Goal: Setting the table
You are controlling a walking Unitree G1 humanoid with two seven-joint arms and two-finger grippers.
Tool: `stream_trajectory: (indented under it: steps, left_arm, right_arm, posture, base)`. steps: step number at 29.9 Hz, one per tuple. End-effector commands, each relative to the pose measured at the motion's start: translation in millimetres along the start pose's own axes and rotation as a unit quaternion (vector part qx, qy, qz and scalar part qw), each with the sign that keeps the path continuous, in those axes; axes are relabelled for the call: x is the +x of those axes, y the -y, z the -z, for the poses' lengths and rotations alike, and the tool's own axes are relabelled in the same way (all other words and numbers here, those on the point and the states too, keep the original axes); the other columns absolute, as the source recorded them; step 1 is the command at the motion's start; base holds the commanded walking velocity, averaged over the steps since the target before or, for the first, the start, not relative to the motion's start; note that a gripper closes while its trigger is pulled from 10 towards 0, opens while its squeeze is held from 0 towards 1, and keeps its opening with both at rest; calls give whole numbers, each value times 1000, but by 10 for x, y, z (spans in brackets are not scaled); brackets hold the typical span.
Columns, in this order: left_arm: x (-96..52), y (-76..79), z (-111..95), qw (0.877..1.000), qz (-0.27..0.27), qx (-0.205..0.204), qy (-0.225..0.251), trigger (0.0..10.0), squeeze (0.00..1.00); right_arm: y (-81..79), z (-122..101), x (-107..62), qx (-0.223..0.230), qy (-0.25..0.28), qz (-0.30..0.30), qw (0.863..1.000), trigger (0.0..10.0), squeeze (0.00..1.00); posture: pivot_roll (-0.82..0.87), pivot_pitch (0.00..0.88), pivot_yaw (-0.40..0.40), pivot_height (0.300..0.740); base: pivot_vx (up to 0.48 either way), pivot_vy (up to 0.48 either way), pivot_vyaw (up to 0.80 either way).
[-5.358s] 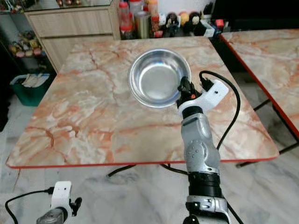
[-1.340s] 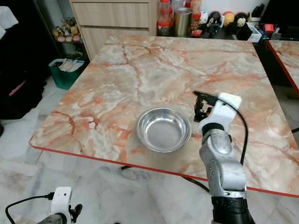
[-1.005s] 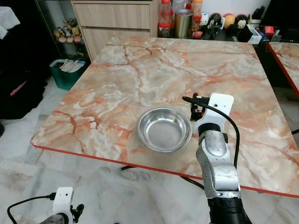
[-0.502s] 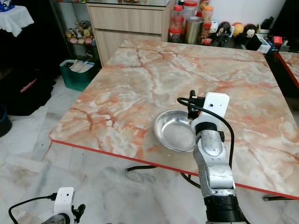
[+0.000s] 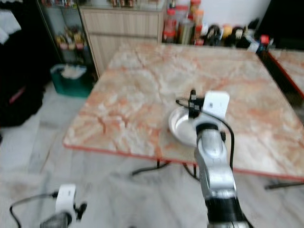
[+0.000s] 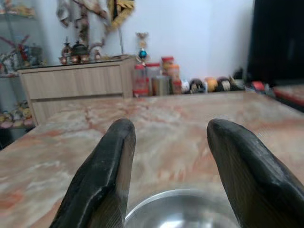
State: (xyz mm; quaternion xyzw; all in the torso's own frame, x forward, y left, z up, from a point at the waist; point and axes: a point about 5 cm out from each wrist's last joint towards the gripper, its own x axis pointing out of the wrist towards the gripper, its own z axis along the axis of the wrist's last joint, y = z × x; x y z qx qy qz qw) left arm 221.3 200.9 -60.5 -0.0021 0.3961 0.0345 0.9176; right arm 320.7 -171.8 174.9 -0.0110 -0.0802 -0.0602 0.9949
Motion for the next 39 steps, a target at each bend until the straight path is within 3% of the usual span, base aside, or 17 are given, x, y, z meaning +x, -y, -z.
stream_trajectory:
  steps: [1, 15, 24, 26, 30, 34, 39]
  left_arm:
    - [-3, -61, 10, 1000, -11, -4, -11, 10000, 0]
    - [-4, -86, 15, 1000, -13, -4, -17, 10000, 0]
    - [-5, -94, 12, 1000, -13, 0, -14, 10000, 0]
    - [-4, -92, 4, 1000, -12, 1, -12, 10000, 0]
    - [-3, -92, 2, 1000, -12, 1, -12, 10000, 0]
    - [-4, -92, -5, 1000, -9, 1, -8, 10000, 0]
    - [-5, -92, -2, 1000, -9, 1, -8, 10000, 0]
  right_arm:
    - [-17, -35, 13, -2, 8, -2, 1000, 10000, 0]
    - [-53, -37, -46, -8, 13, -7, 1000, 10000, 0]
    - [-25, 130, -226, -35, -6, -26, 999, 10000, 0]
    - [79, 244, -341, -43, -21, -16, 999, 10000, 0]
    - [117, 313, -400, -49, -32, -13, 998, 10000, 0]
    - [250, 689, -640, -68, -97, 0, 993, 10000, 0]
    - [300, 947, -741, -55, -145, 9, 988, 10000, 0]
  posture:
    - [-37, 70, 35, 740]
    - [-44, 73, 39, 740]
    - [-45, 81, 39, 740]
    - [-47, 83, 40, 740]
    - [-47, 83, 40, 740]
    - [-51, 85, 41, 740]
    - [-48, 87, 40, 740]
  base:
    - [0, 480, 0]
    - [0, 382, 0]
    - [0, 0, 0]
    - [0, 0, 0]
    - [0, 0, 0]
    - [0, 0, 0]
    - [0, 0, 0]
